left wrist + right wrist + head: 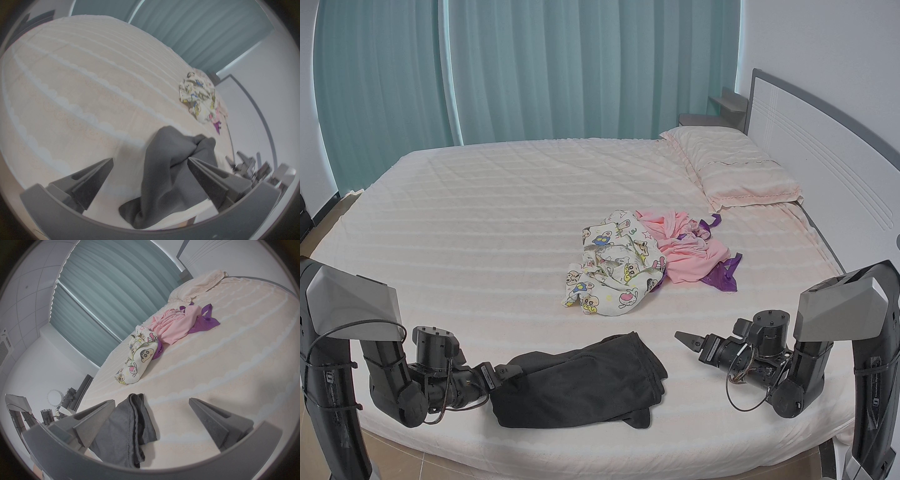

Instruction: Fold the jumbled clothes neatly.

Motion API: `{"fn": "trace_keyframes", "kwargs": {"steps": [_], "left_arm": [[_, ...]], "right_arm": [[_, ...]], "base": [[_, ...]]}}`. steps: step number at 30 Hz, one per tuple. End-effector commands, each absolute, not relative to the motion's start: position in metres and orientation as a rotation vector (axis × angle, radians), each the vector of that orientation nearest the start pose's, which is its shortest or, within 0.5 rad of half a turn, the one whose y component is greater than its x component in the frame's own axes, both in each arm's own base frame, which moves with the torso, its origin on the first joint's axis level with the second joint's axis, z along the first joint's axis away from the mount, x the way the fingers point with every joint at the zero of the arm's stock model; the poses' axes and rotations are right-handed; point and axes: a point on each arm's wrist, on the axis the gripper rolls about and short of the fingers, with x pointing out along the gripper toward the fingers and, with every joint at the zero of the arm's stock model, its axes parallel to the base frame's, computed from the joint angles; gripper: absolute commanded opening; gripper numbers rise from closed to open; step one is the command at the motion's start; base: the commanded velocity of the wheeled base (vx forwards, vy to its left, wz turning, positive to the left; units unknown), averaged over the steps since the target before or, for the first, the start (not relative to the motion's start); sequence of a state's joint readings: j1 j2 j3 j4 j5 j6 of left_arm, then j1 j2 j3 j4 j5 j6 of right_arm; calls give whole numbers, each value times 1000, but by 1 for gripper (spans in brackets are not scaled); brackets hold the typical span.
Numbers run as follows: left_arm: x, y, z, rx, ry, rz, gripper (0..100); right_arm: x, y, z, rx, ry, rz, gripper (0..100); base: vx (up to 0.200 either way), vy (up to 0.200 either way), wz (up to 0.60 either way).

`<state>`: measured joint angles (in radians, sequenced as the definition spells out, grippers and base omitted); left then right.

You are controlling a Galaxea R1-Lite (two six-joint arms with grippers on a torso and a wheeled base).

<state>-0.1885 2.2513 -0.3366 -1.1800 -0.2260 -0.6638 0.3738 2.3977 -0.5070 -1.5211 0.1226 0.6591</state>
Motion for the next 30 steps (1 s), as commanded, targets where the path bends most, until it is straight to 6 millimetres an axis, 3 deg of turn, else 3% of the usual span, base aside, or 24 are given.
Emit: {"fn": "trace_keyframes", "kwargs": {"steps": [1, 7, 16, 17, 24, 30], "left_arm": [[290, -57, -17, -735, 774, -119, 100], [302, -65, -28, -743, 782, -128, 100], [316, -77, -30, -731, 760, -167, 100], [318, -78, -31, -726, 756, -164, 0], [333, -77, -38, -695, 670, -68, 0], [333, -75, -33, -707, 619, -70, 0]], "right_arm": [[311, 127, -24, 588, 518, 359, 100], [312, 129, -23, 588, 512, 362, 100], [312, 130, -24, 587, 514, 367, 100], [312, 130, -24, 587, 514, 367, 100], [317, 142, -33, 537, 552, 386, 100], [331, 154, -34, 474, 569, 400, 100]], "base": [[0, 0, 0], [0, 0, 0], [0, 0, 0], [0, 0, 0], [0, 0, 0], [0, 0, 0]]}}
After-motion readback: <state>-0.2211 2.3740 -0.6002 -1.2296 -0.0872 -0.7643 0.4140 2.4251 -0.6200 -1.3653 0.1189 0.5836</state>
